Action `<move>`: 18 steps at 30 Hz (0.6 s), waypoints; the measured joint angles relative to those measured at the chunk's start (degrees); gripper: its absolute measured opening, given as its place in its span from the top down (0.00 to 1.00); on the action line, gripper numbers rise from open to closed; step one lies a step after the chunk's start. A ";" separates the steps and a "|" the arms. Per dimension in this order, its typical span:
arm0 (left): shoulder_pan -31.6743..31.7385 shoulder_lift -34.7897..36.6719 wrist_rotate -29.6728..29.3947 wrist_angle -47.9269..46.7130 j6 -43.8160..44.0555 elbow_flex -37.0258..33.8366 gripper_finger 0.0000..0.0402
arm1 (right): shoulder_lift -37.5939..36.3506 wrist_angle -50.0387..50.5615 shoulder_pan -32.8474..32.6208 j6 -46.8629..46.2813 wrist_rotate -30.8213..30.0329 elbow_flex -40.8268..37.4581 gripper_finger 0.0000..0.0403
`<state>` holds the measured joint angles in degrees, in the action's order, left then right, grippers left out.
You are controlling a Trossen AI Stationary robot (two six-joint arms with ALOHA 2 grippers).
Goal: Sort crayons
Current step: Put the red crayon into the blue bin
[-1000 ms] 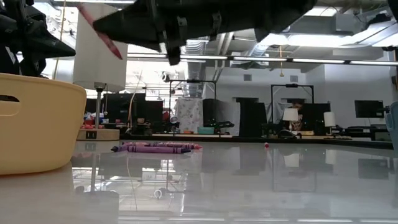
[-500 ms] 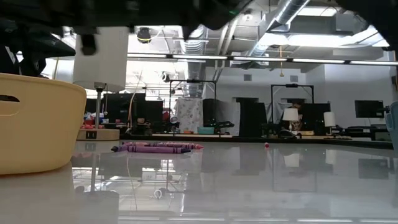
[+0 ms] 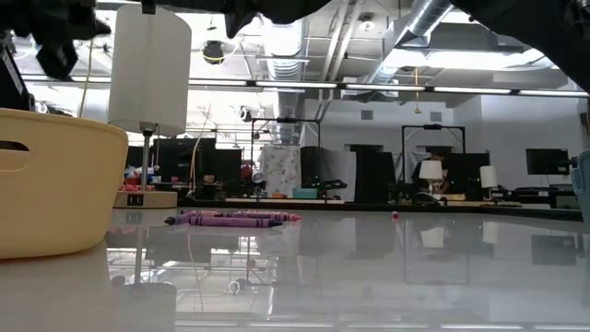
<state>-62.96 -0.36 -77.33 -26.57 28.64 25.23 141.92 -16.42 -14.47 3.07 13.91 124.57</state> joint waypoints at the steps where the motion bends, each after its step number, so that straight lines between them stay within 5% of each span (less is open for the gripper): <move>1: 0.00 0.00 0.53 2.94 -3.50 0.04 1.00 | 0.01 -0.55 0.03 0.03 0.09 0.00 0.99; 5: 0.00 0.00 7.76 8.02 -9.13 0.05 1.00 | -0.01 -1.81 -0.08 2.16 4.09 0.07 0.99; 11: 0.00 0.00 22.45 7.84 -4.81 0.05 1.00 | 0.00 -3.13 -0.56 4.63 5.64 0.04 0.99; 18: -0.01 -0.01 24.16 6.62 -0.79 0.05 1.00 | 2.38 -8.74 -0.45 4.22 5.65 1.13 0.99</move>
<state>-62.97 -0.37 -53.16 -19.96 27.85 25.28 144.31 -25.16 -14.92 7.29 19.56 125.71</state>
